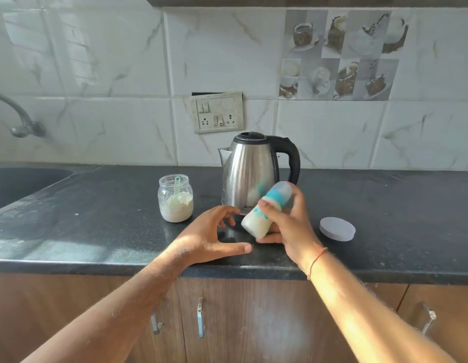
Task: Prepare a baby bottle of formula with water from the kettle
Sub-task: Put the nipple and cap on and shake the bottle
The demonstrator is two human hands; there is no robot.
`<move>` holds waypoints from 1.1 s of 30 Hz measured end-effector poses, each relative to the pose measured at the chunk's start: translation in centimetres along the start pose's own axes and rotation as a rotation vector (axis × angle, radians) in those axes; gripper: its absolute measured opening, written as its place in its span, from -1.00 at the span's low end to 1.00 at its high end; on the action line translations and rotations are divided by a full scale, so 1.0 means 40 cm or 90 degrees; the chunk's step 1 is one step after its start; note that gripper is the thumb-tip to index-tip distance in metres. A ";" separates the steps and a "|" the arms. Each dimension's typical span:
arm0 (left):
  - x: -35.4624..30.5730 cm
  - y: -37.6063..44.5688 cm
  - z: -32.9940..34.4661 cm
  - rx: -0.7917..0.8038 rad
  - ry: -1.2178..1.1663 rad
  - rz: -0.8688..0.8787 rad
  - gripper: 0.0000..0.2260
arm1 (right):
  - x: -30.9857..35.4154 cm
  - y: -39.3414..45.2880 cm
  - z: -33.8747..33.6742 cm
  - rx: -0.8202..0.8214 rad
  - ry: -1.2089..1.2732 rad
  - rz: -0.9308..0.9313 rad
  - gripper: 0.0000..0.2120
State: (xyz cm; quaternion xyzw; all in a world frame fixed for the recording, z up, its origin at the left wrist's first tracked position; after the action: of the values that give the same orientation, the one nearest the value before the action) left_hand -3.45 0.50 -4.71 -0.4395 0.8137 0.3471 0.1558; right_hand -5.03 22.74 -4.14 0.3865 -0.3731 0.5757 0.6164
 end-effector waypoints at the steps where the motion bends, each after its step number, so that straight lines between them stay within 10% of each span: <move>1: 0.000 0.001 -0.002 -0.001 0.002 0.001 -0.27 | 0.006 0.001 0.006 -0.016 -0.014 0.000 -0.33; 4: 0.001 0.000 -0.001 0.014 0.007 -0.008 -0.17 | 0.011 0.026 -0.055 -0.194 0.243 -0.064 -0.29; 8: 0.006 0.001 0.001 0.010 0.007 -0.007 -0.17 | -0.005 0.010 -0.004 -0.026 0.024 0.001 -0.35; 13: 0.005 0.000 -0.001 0.015 0.012 -0.012 -0.11 | 0.015 0.026 -0.058 -0.216 0.296 -0.069 -0.41; 17: 0.004 0.000 0.001 0.009 0.005 -0.010 -0.15 | -0.001 0.006 0.001 -0.023 0.034 0.007 -0.40; 21: -0.002 -0.001 -0.002 0.017 0.004 -0.014 -0.09 | 0.003 0.037 -0.066 -0.228 0.276 -0.063 -0.26; 25: 0.004 -0.001 0.001 0.015 0.003 -0.013 -0.16 | -0.002 0.011 0.002 -0.027 0.022 0.010 -0.33; 29: 0.000 -0.002 -0.001 0.024 0.015 -0.014 -0.09 | 0.008 0.031 -0.062 -0.218 0.265 -0.068 -0.26; 33: -0.004 -0.004 0.000 0.015 0.009 -0.010 -0.13 | -0.001 0.001 -0.003 -0.007 -0.010 0.018 -0.33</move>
State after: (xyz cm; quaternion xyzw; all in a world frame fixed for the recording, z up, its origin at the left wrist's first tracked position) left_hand -3.22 0.54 -4.69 -0.4461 0.8155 0.3332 0.1581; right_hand -5.09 22.86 -4.23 0.3825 -0.3864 0.5792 0.6073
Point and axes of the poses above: each hand's wrist, its own y-axis towards the middle knuckle, its own z-axis out of the palm, x = y × z, the point moved 4 cm from there along y, towards the middle knuckle, and after that the axes turned 4 degrees about z, right-handed, at the moved point
